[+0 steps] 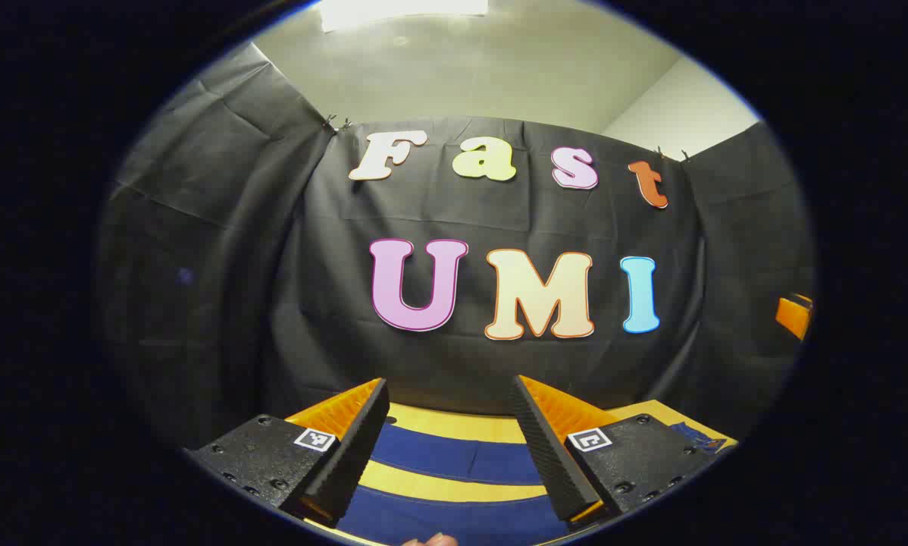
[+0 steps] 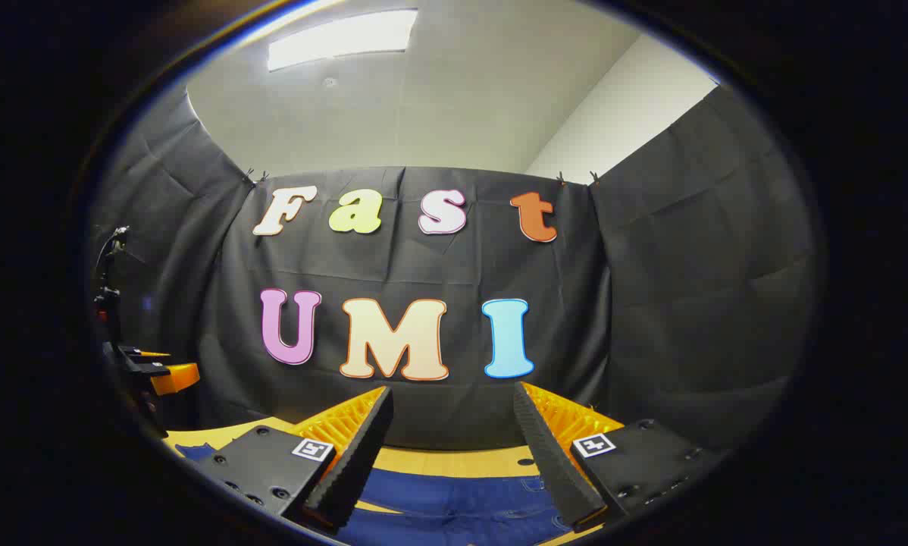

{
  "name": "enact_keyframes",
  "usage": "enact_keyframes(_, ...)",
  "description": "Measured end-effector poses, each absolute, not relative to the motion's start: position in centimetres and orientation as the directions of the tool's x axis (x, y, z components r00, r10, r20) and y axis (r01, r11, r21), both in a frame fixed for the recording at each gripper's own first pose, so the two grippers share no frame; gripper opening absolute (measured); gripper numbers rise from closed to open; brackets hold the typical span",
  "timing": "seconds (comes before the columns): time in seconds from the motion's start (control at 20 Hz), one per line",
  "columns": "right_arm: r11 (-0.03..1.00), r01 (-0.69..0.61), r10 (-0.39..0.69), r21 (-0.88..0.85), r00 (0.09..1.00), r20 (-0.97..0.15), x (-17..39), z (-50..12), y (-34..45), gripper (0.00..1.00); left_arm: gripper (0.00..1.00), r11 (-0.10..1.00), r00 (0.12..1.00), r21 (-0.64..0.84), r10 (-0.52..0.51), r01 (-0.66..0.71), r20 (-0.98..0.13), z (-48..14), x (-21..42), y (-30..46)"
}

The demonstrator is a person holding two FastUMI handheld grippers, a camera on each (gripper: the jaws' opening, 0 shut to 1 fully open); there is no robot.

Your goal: Grasp the waist and the cuffs of the jeans and fold them to make the two legs overlap; first hold the waist and fold one-third of the jeans toward the cuffs, then hold the cuffs and fold the remaining one-third in the same direction to finish folding.

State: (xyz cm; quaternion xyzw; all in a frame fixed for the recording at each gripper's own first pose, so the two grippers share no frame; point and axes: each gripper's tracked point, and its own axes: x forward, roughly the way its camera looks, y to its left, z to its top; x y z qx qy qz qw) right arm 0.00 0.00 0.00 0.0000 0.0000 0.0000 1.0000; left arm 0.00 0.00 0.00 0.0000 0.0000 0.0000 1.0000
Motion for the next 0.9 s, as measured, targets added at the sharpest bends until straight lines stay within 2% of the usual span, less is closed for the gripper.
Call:
enact_keyframes(0.7, 1.0, -0.018, 0.018, 0.018, 1.0, -0.006, 0.7, -0.6, 1.5, 0.98, 0.93, 0.999, 1.0, 0.041, 0.023, -0.024, 0.02, -0.2, -1.0, 2.1)
enact_keyframes(0.9, 0.999, -0.019, 0.019, 0.026, 0.999, -0.025, 0.8, -1.6, 1.7, 0.98, 0.93, 0.992, 1.0, 0.126, -0.02, 0.021, -0.015, -1.7, -1.3, 2.5)
